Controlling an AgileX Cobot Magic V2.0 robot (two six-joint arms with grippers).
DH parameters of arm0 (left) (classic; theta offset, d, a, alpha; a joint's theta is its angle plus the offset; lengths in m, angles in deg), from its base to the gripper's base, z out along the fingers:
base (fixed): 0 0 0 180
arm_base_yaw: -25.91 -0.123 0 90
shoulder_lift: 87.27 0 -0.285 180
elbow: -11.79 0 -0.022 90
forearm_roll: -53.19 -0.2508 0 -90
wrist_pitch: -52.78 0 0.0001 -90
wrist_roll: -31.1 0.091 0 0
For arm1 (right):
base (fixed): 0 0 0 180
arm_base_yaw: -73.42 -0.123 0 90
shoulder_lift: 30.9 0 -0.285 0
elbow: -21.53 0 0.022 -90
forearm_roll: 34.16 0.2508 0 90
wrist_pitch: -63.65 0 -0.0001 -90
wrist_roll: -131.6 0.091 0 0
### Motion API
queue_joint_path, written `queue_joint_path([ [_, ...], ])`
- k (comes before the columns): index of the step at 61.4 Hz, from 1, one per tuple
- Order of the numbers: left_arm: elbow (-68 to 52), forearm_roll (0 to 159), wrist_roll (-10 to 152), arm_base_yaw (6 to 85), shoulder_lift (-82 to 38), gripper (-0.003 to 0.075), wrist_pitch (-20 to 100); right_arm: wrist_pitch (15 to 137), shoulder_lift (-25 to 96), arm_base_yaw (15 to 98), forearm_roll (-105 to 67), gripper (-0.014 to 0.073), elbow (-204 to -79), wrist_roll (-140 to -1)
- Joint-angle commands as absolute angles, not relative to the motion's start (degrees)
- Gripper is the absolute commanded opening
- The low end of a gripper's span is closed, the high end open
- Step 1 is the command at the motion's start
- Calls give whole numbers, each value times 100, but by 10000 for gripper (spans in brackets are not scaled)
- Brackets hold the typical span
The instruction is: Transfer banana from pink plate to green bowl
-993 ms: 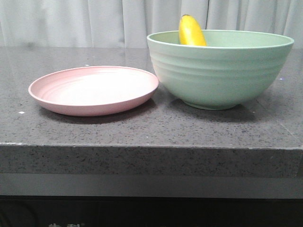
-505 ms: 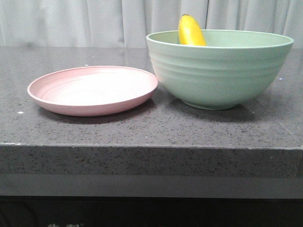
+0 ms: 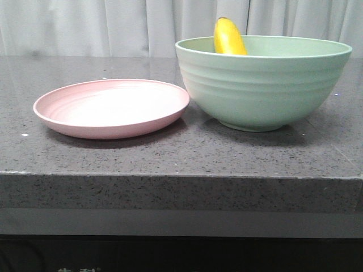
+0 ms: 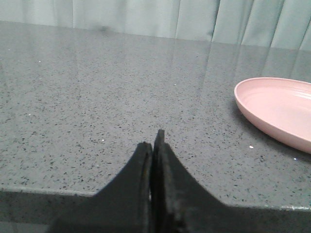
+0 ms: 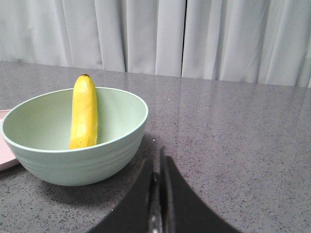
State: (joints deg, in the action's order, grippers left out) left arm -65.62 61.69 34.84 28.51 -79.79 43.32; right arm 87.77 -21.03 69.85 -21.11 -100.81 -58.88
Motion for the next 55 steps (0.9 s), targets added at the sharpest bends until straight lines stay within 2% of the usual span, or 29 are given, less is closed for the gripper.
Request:
queue_joint_path([
  [1, -6589, 6237, 3459, 2844, -8116, -18, 4823, 8316, -2045, 6988, -2080, -69, -10213, -5918],
  [15, -6589, 6237, 3459, 2844, -8116, -18, 4823, 8236, -2045, 6988, -2080, -69, -10171, -5918],
  [31, -6589, 6237, 3459, 2844, -8116, -18, 4823, 6876, -2335, 7101, -2441, -69, -8618, -5245],
  [41, -6589, 6237, 3459, 2844, -8105, -18, 4823, 6816, -2498, 7157, -2478, -69, -7994, -4840],
  [55, -6589, 6237, 3459, 2844, -8105, -18, 4823, 6963, -2498, 7157, -2482, -69, -7988, -4840],
])
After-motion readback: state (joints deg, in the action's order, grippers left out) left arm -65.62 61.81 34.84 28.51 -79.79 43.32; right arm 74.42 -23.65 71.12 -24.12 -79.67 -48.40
